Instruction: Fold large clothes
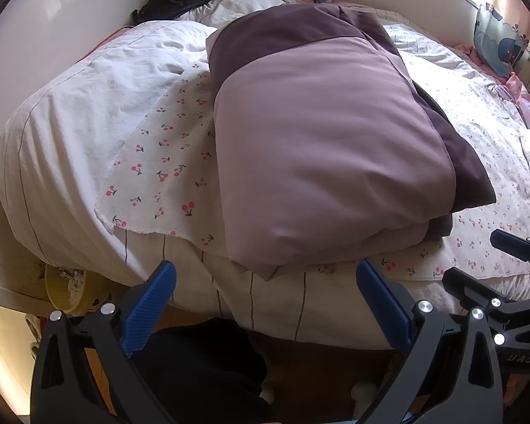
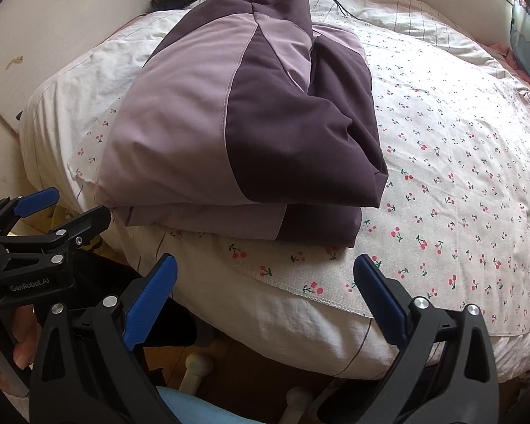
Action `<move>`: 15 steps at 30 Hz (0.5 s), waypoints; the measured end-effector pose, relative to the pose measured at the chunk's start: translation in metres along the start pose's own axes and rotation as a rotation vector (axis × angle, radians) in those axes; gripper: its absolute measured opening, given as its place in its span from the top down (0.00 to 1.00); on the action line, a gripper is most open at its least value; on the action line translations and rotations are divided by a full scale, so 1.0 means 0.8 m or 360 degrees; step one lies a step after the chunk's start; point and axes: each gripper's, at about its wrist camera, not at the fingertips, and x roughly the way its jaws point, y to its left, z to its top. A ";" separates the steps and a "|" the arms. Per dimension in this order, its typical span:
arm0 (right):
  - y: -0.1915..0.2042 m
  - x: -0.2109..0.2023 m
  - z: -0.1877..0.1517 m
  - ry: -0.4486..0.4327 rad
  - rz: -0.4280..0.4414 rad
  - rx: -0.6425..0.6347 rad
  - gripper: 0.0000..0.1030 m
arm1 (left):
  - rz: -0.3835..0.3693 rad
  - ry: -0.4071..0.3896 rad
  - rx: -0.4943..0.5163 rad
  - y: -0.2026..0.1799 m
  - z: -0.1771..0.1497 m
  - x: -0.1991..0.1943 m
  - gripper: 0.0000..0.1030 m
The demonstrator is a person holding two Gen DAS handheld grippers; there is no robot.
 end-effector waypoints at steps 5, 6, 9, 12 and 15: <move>0.000 0.000 0.001 0.0004 0.0002 0.0000 0.06 | 0.0010 0.0008 -0.0002 -0.001 0.000 0.000 0.05; 0.000 0.000 0.000 0.0006 0.0002 0.0000 0.06 | 0.0009 0.0009 -0.0002 -0.001 -0.001 0.000 0.05; 0.001 0.001 0.000 0.0007 0.0002 -0.0001 0.06 | 0.0005 0.0013 -0.0001 -0.001 0.000 0.001 0.05; 0.001 0.002 0.000 0.0011 0.0005 0.0003 0.06 | -0.0012 0.0021 -0.0010 -0.001 0.000 0.002 0.05; -0.001 0.004 0.000 0.0014 0.0007 0.0002 0.06 | 0.0028 0.0033 -0.0004 -0.002 0.001 0.004 0.05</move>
